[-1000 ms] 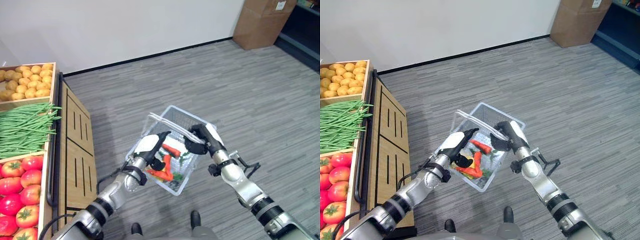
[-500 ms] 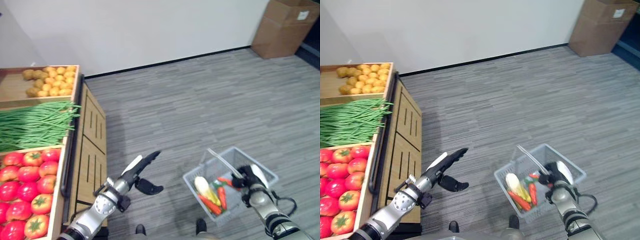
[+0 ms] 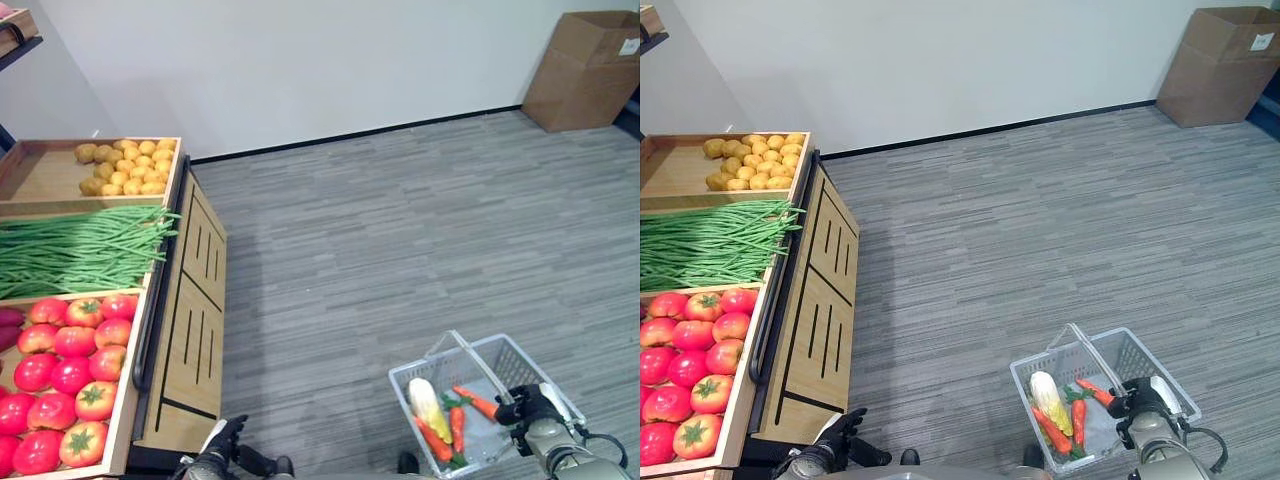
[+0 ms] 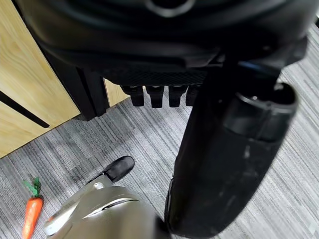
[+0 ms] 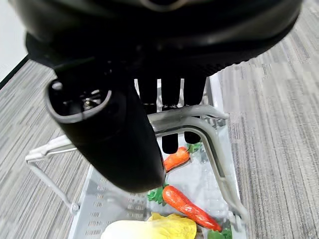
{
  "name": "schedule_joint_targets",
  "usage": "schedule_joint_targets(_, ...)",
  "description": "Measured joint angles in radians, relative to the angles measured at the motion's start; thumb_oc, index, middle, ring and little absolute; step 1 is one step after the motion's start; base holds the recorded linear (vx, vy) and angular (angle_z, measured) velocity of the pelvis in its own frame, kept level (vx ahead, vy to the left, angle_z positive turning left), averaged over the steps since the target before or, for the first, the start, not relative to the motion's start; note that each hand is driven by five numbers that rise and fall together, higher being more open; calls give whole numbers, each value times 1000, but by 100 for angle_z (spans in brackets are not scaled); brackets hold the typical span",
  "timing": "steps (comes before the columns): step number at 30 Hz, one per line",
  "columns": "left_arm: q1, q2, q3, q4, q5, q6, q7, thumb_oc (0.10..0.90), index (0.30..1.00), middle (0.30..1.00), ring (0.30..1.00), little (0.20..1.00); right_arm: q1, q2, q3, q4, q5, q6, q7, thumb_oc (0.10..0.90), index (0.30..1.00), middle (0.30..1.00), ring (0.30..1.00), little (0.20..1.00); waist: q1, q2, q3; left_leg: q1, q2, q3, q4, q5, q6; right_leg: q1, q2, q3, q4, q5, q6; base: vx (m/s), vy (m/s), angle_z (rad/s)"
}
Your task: Get the vegetables into the basket
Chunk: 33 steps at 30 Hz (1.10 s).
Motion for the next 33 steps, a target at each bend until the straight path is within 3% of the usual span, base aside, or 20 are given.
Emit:
schedule_joint_targets(17,0,-3,45,39,39,22,7,900,1000,1000,1000,1000,76,-50,-40,20,-20,-13,31,900,1000,1000,1000,1000,-4,-5,-6,3,0,4,0,-5,0,-1,1,5,0,-2,0,0,0,0)
schedule_joint_targets(20,7,-12,93,48,38,26,24,900,1000,1000,1000,1000,149,1,16,-16,-60,-20,39,900,1000,1000,1000,1000,-4,-14,-11,7,3,4,0,-6,-1,2,4,6,0,-3,-1,0,0,0)
schedule_joint_targets(26,24,-28,142,84,37,29,47,900,1000,1000,1000,1000,305,212,119,-45,-120,-48,116,900,1000,1000,1000,1000,-2,-27,-20,25,3,3,0,-13,-5,21,4,5,4,-9,-1,0,0,0)
schedule_joint_targets(29,25,-39,146,100,35,29,47,900,1000,1000,1000,1000,333,254,82,-3,-106,-45,135,900,1000,1000,1000,1000,-16,-33,-25,30,-4,6,0,-15,-2,24,-4,9,3,-8,1,10,31,-2)
schedule_joint_targets(33,36,-36,171,142,1,28,62,900,1000,1000,1000,1000,349,282,-1,50,22,-44,133,900,1000,1000,1000,1000,-15,-51,-56,39,1,20,-5,-21,-4,25,0,19,3,-14,-9,-1,11,-9)
